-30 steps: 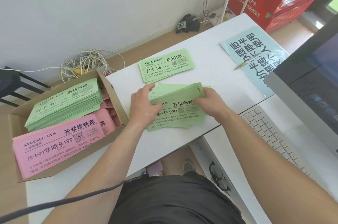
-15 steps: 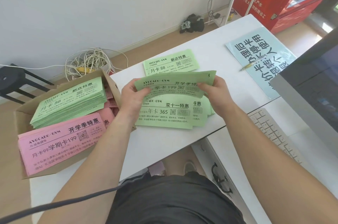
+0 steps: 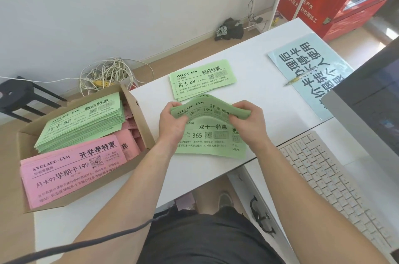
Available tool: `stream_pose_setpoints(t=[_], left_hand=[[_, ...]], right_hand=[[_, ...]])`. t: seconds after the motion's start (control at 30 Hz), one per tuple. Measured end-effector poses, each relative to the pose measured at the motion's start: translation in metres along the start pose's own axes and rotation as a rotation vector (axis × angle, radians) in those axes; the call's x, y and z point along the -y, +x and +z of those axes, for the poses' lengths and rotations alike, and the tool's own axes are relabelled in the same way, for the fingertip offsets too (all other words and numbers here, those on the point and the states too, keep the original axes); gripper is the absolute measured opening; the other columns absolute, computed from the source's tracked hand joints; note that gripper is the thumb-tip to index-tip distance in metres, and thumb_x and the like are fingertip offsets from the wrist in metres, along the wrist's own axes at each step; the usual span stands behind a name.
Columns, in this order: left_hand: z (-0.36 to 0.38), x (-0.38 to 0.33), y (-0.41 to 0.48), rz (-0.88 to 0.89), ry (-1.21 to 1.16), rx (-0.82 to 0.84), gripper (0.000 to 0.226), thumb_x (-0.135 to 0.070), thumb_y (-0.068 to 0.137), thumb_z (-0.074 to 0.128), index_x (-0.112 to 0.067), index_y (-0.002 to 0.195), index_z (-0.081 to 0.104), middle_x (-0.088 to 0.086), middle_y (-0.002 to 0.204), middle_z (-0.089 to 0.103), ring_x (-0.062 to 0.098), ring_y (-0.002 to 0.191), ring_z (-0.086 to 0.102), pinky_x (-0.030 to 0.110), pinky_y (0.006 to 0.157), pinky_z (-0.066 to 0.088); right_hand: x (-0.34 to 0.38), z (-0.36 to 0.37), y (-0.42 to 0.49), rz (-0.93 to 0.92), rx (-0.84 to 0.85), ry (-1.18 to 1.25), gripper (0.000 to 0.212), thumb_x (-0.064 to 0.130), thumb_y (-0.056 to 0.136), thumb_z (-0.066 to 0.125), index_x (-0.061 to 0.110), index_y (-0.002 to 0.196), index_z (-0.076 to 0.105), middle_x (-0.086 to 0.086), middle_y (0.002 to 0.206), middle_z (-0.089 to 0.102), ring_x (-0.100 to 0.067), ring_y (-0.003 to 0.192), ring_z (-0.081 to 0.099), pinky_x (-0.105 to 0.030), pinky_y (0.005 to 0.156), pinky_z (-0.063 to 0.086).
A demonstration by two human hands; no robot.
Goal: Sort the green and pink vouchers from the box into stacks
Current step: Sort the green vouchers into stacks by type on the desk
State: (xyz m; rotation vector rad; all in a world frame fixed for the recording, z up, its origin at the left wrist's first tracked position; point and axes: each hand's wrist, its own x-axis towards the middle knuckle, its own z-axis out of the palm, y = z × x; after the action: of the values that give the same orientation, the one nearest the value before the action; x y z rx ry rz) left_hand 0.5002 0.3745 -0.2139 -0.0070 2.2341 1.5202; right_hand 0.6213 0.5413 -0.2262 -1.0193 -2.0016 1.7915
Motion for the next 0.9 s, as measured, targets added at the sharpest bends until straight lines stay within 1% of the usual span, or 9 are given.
stream_pose_setpoints(t=[0.1,0.17,0.3,0.4,0.5,0.6,0.7,0.83,0.9], left_hand=[[0.004,0.004,0.0,-0.019,0.009,-0.004,0.031,0.007,0.085,0.055,-0.022,0.095,0.054,0.003,0.089,0.063,0.017,0.072,0.056,0.022,0.055,0.044],[0.004,0.004,0.0,-0.018,0.006,-0.019,0.032,0.008,0.085,0.055,-0.023,0.095,0.052,0.003,0.09,0.063,0.019,0.075,0.057,0.025,0.057,0.045],[0.004,-0.001,0.001,0.02,0.003,-0.044,0.034,0.009,0.085,0.053,-0.023,0.096,0.051,-0.003,0.088,0.062,0.012,0.068,0.055,0.016,0.05,0.043],[0.007,0.001,0.002,-0.035,0.01,-0.018,0.033,0.007,0.086,0.054,-0.021,0.103,0.054,-0.002,0.089,0.064,0.017,0.079,0.059,0.023,0.059,0.046],[0.006,-0.008,0.006,-0.046,-0.037,-0.026,0.033,0.005,0.088,0.053,-0.019,0.109,0.055,-0.003,0.099,0.067,0.014,0.091,0.062,0.025,0.07,0.048],[0.003,-0.028,0.018,-0.041,-0.08,-0.008,0.033,0.005,0.088,0.051,-0.015,0.114,0.056,-0.003,0.104,0.067,0.012,0.096,0.062,0.031,0.079,0.05],[0.002,-0.047,0.046,-0.08,-0.057,0.014,0.035,0.001,0.089,0.048,-0.013,0.121,0.052,0.0,0.106,0.064,0.02,0.101,0.061,0.04,0.087,0.052],[0.007,-0.062,0.091,-0.051,0.035,0.009,0.037,-0.001,0.094,0.052,-0.015,0.128,0.047,0.001,0.109,0.062,0.017,0.095,0.06,0.028,0.069,0.049],[0.012,-0.06,0.111,-0.048,0.085,0.002,0.043,-0.002,0.094,0.056,-0.014,0.133,0.047,0.002,0.113,0.062,0.019,0.098,0.06,0.028,0.072,0.046]], right_hand=[[-0.007,0.002,-0.003,0.002,0.006,-0.051,0.033,-0.002,0.084,0.064,0.031,0.083,0.07,0.013,0.086,0.072,-0.01,0.085,0.069,-0.032,0.075,0.057],[-0.008,0.002,-0.004,-0.005,0.018,-0.064,0.037,-0.001,0.085,0.063,0.034,0.086,0.07,0.015,0.086,0.073,-0.002,0.085,0.069,-0.027,0.075,0.056],[-0.006,0.0,-0.004,-0.033,-0.004,-0.046,0.036,-0.001,0.086,0.065,0.035,0.086,0.07,0.022,0.079,0.072,0.004,0.078,0.066,-0.013,0.067,0.049],[-0.009,0.002,-0.005,-0.021,0.001,-0.065,0.036,-0.002,0.088,0.062,0.034,0.087,0.07,0.022,0.081,0.072,0.005,0.079,0.066,-0.014,0.067,0.048],[0.002,-0.001,0.002,-0.007,-0.014,-0.074,0.034,-0.001,0.087,0.06,0.032,0.081,0.066,0.023,0.071,0.068,0.007,0.068,0.06,-0.013,0.059,0.045],[0.023,-0.008,0.019,0.0,-0.007,-0.064,0.028,0.001,0.087,0.06,0.027,0.089,0.068,0.018,0.076,0.069,0.002,0.068,0.061,-0.018,0.059,0.048],[0.042,-0.008,0.049,0.02,0.059,-0.095,0.036,-0.001,0.086,0.057,0.022,0.111,0.069,0.014,0.098,0.074,-0.003,0.091,0.069,-0.024,0.077,0.054],[0.058,0.0,0.11,0.102,0.069,-0.226,0.039,-0.001,0.083,0.055,0.014,0.118,0.062,-0.001,0.11,0.072,-0.023,0.104,0.068,-0.039,0.089,0.056],[0.062,0.009,0.139,0.131,0.058,-0.317,0.035,-0.001,0.083,0.055,0.011,0.116,0.06,-0.006,0.112,0.07,-0.028,0.105,0.066,-0.043,0.09,0.057]])
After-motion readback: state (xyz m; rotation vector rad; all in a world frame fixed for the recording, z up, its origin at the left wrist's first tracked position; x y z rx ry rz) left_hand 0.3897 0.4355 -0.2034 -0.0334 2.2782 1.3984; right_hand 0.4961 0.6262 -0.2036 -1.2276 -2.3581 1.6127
